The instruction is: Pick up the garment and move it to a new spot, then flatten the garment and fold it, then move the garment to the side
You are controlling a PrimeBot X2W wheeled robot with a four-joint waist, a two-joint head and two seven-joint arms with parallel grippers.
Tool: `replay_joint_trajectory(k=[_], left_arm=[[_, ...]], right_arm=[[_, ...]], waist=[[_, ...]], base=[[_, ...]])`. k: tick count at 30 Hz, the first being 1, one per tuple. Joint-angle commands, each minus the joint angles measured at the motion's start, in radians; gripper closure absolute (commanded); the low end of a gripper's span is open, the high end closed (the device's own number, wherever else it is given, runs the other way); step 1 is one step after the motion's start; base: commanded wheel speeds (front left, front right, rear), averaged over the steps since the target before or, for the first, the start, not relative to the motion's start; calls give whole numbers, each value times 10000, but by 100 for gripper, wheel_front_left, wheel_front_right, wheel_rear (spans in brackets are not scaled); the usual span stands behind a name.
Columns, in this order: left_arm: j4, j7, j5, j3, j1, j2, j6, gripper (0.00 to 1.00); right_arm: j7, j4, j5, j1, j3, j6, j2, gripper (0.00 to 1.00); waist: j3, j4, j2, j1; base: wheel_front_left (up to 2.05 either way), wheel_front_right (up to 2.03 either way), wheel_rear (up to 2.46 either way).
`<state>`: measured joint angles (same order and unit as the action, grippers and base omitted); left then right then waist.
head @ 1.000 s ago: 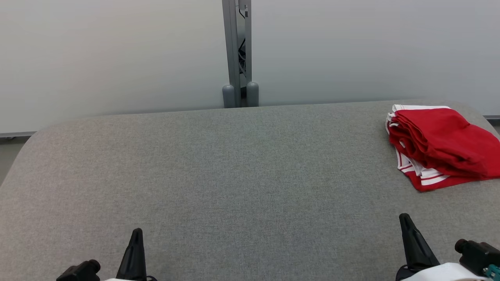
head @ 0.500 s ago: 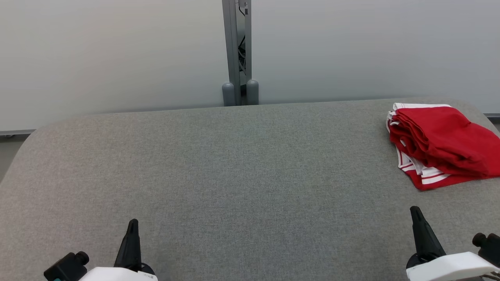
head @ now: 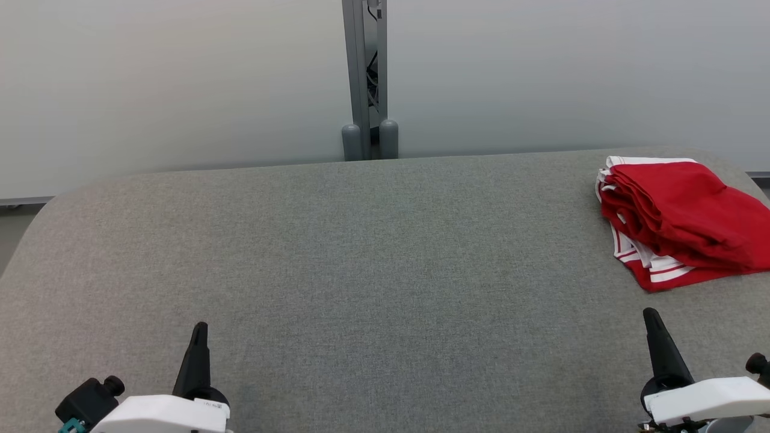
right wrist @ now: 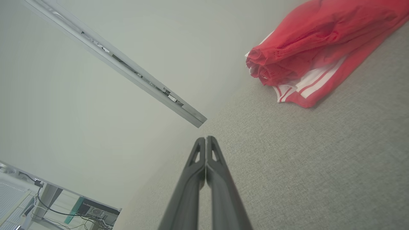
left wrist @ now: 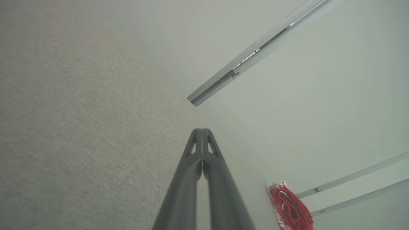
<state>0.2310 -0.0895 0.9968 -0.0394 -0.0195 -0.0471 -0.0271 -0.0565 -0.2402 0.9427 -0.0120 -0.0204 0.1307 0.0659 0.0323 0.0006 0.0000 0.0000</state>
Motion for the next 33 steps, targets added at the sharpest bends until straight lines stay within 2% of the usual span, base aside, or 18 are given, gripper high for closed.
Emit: replay_joint_trajectory(k=[1, 33], left_arm=[[-70, 54, 262, 81, 326, -70, -119, 100], [228, 794, 3217, 482, 1062, -72, -591, 100]], right_arm=[[100, 78, 295, -246, -88, 1, 84, 100], [1093, -92, 3502, -730, -792, 1, 35, 100]], waist=[[-6, 0, 0, 0], [-165, -3, 0, 0]], base=[[0, 0, 0], [0, 0, 0]])
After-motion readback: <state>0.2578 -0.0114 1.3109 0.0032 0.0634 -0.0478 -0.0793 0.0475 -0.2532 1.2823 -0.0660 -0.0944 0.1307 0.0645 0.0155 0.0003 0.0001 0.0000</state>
